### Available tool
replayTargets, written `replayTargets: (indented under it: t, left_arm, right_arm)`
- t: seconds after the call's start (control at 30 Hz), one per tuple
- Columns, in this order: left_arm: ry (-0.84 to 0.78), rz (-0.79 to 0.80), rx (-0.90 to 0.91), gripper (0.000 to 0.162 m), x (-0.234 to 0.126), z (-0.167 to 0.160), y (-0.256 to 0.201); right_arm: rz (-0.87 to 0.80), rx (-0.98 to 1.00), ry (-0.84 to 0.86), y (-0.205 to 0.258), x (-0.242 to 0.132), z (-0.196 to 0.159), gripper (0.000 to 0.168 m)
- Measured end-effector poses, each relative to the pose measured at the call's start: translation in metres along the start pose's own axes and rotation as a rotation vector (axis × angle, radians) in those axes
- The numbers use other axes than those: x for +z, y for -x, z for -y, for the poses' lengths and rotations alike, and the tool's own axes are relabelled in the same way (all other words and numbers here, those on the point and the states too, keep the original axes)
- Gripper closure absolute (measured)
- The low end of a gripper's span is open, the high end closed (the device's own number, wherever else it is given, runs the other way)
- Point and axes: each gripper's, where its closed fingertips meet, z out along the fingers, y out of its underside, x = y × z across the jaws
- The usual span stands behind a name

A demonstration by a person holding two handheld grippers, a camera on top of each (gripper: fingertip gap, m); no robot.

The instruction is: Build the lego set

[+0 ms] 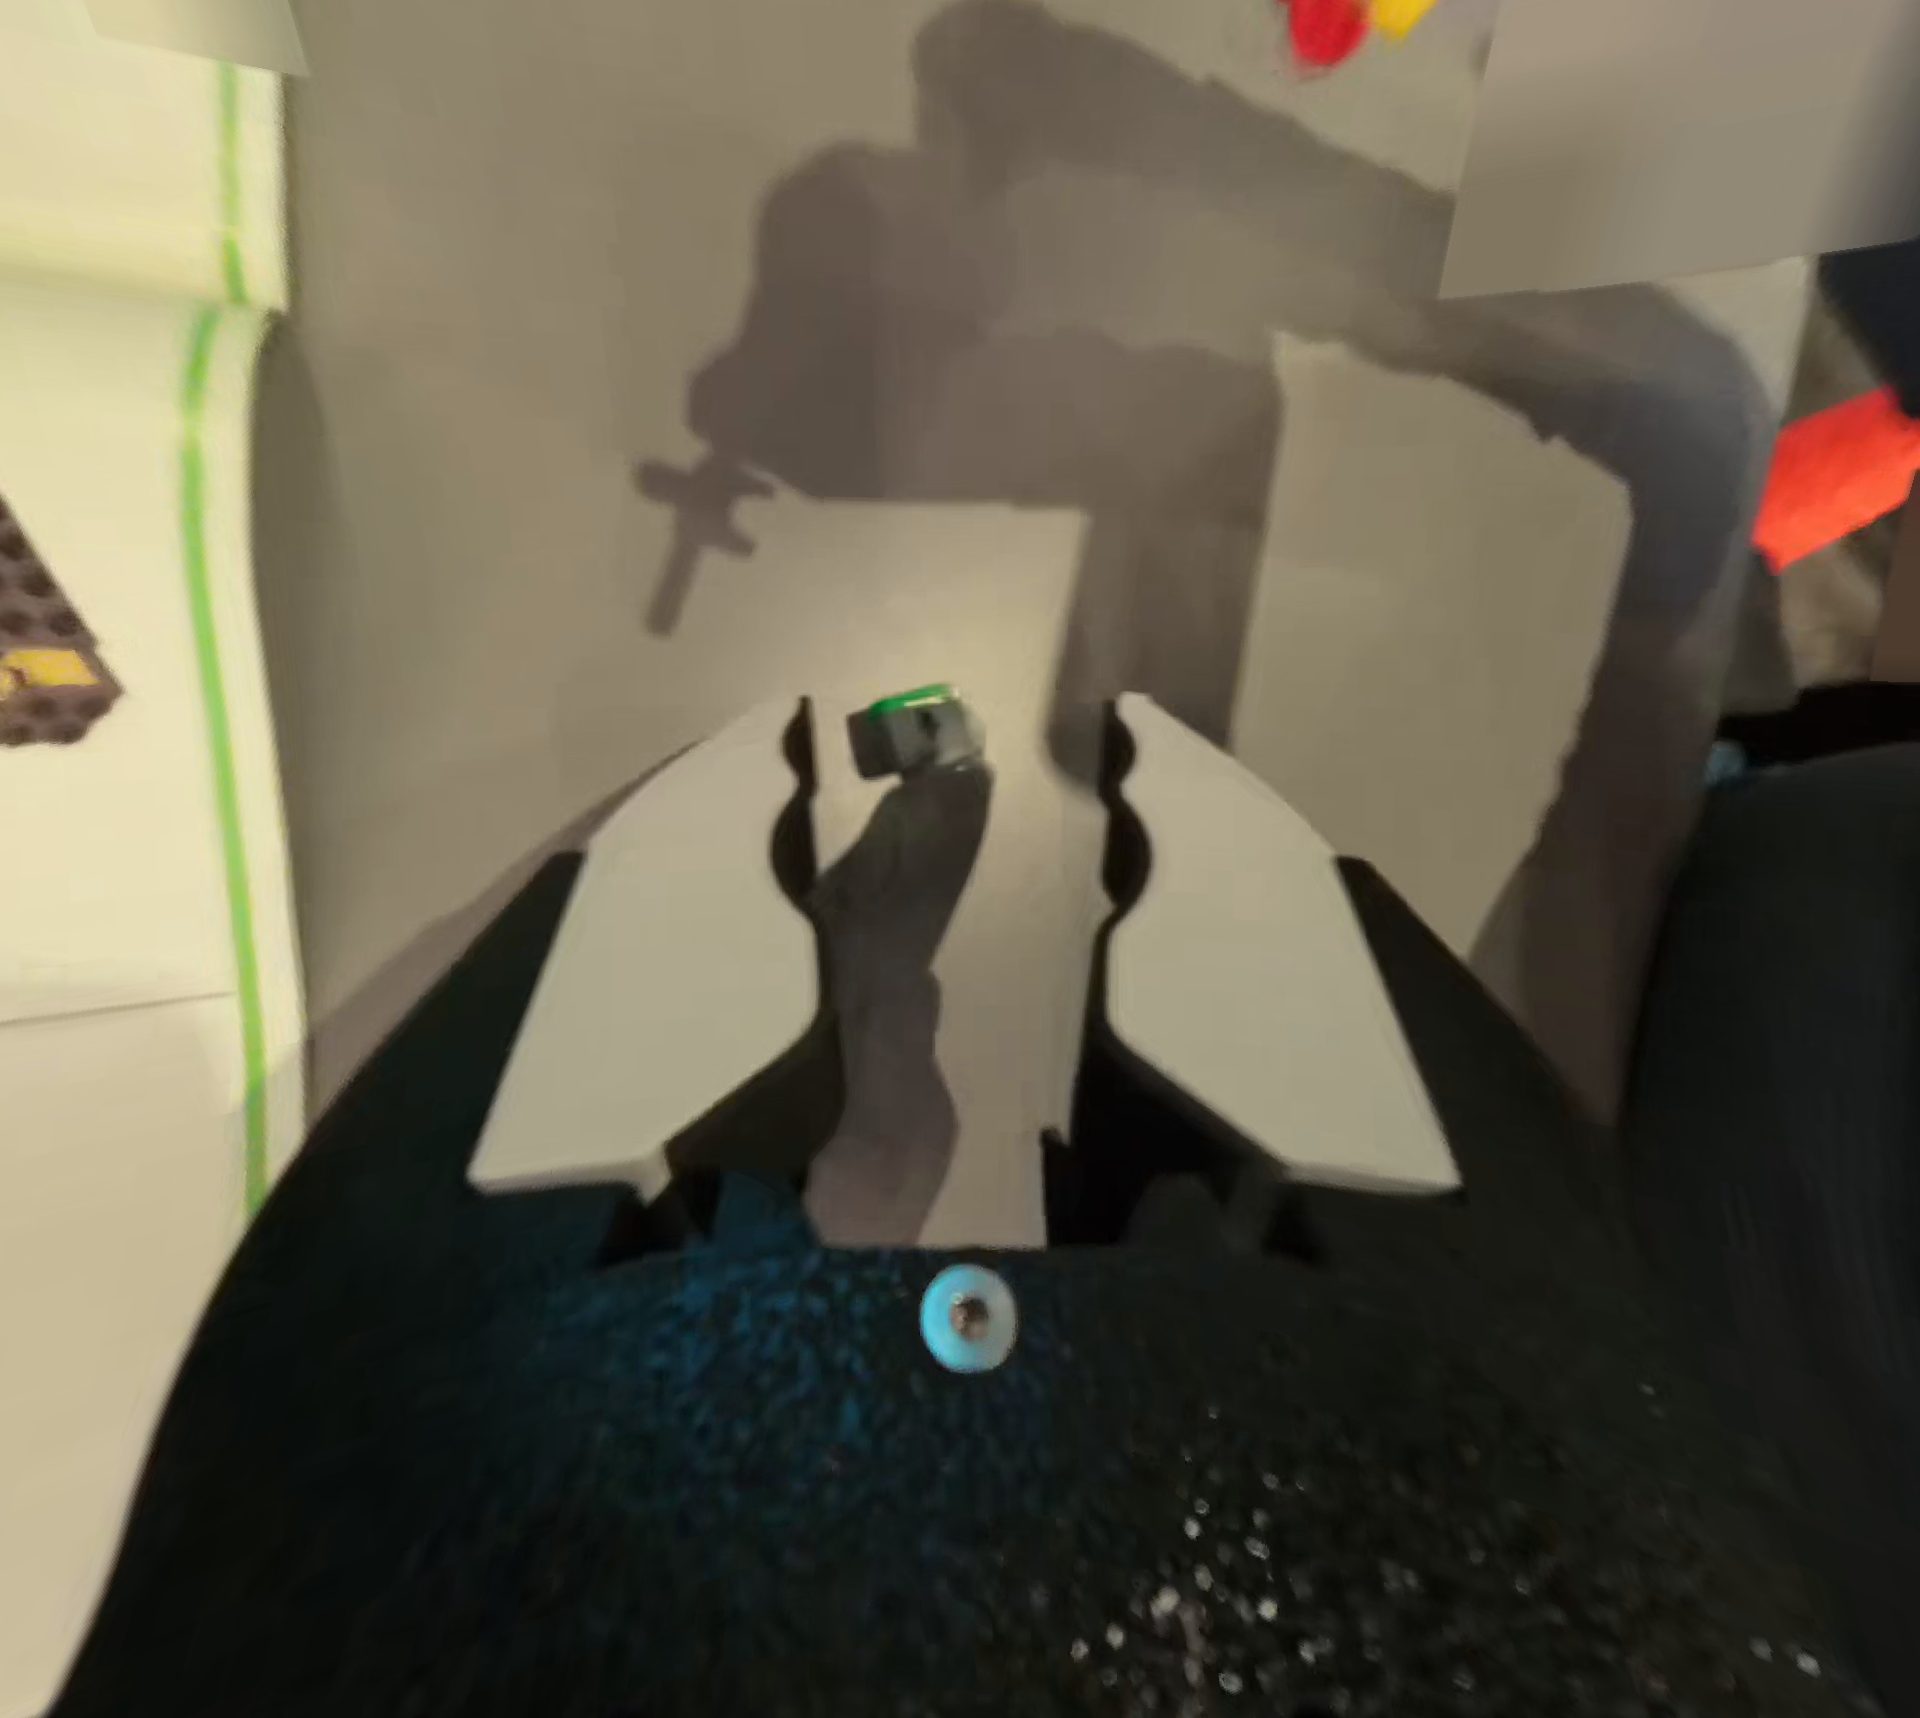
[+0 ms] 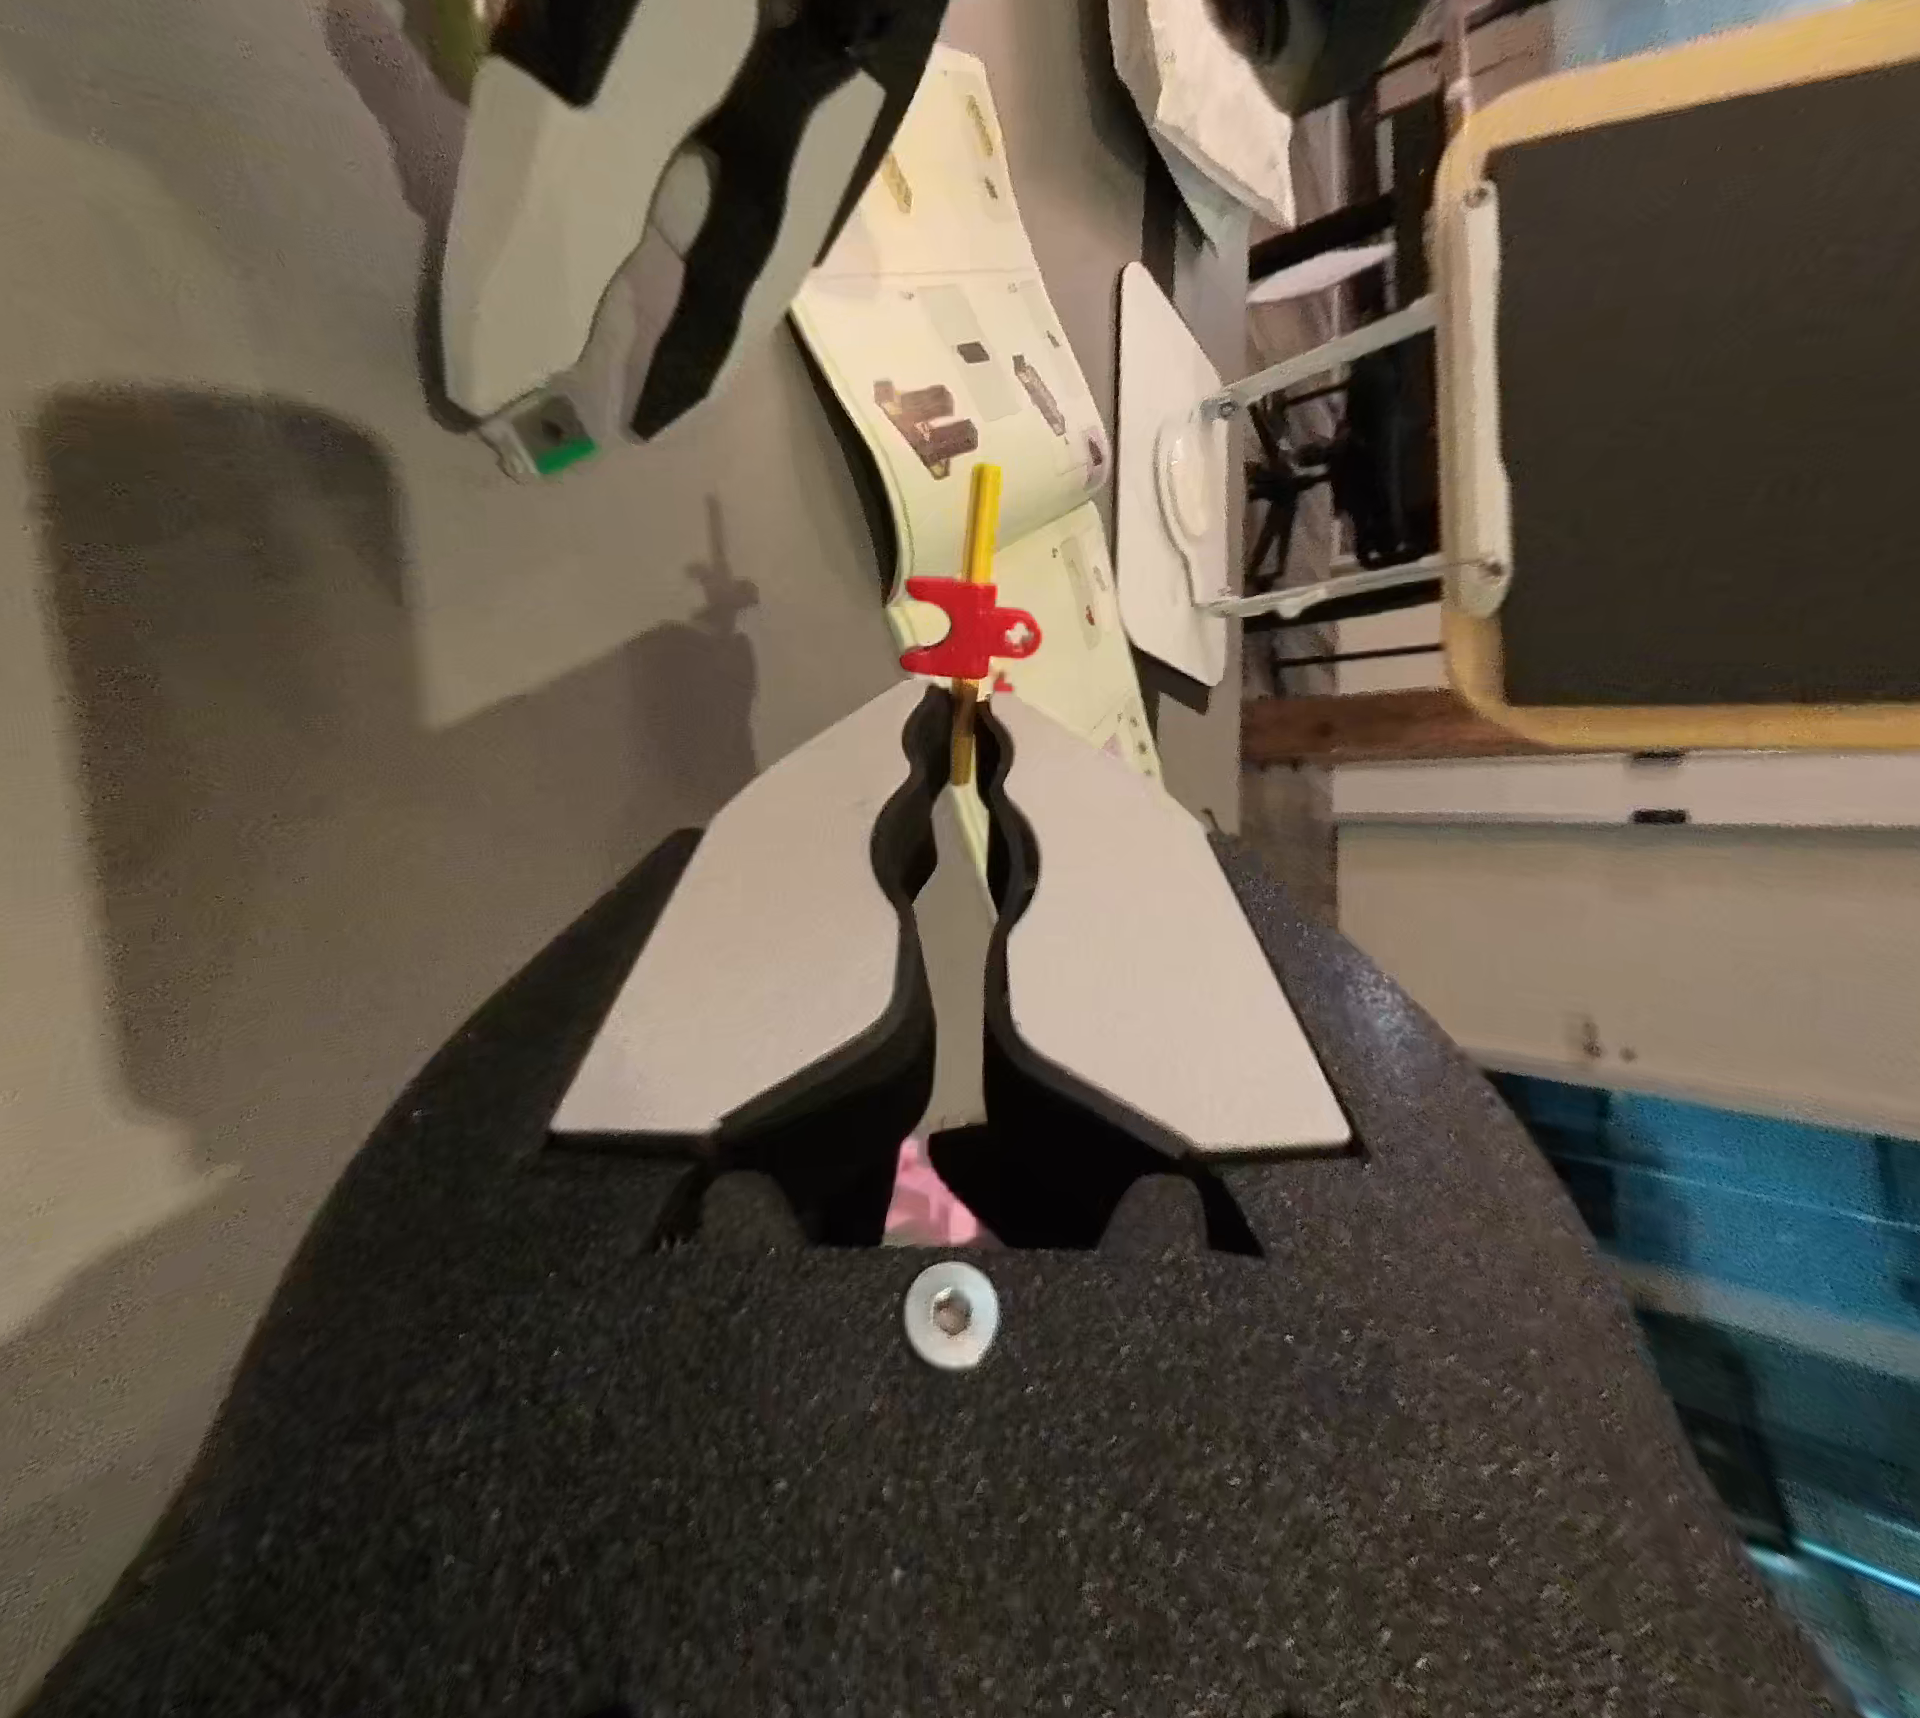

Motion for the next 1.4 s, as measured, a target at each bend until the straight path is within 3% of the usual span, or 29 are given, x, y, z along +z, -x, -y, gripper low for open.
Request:
replayTargets:
  t: [0.17,0.23,0.33,0.43,0.63,0.7,0.77,1.07,1.4]
  left_arm:
    - [-0.421,-0.089,0.057,0.124,-0.042,0.060,-0.029]
    - [-0.482,-0.091,0.106,0.126,-0.053,0.073,-0.039]
    - [-0.460,-0.109,0.134,0.133,-0.053,0.077,-0.048]
    - [-0.454,-0.110,0.141,0.153,-0.050,0.079,-0.049]
    - [-0.429,-0.050,0.150,0.158,-0.051,0.076,-0.040]
    - [-0.436,-0.090,0.133,0.158,-0.053,0.078,-0.044]
    - [-0.424,-0.100,0.133,0.158,-0.052,0.078,-0.044]
    - [-0.386,-0.096,0.105,0.158,-0.045,0.078,-0.043]
    - [-0.356,-0.078,0.059,0.158,-0.039,0.081,-0.042]
  right_arm:
    - [-0.066,-0.148,0.019,-0.005,-0.002,0.010,0.164]
    - [-0.070,-0.186,0.028,-0.005,-0.003,0.014,0.164]
    - [-0.074,-0.229,0.034,-0.005,-0.002,0.019,0.164]
    - [-0.075,-0.252,0.036,-0.004,-0.001,0.022,0.164]
    - [-0.107,-0.227,0.001,-0.004,-0.002,0.026,0.162]
    - [-0.063,-0.184,0.030,0.001,0.002,0.020,0.141]
    - [-0.035,-0.160,0.040,0.004,0.006,0.017,0.135]
    - [-0.041,-0.180,0.110,0.001,0.008,0.011,0.157]
    - [-0.066,-0.198,0.254,0.000,0.011,-0.001,0.162]
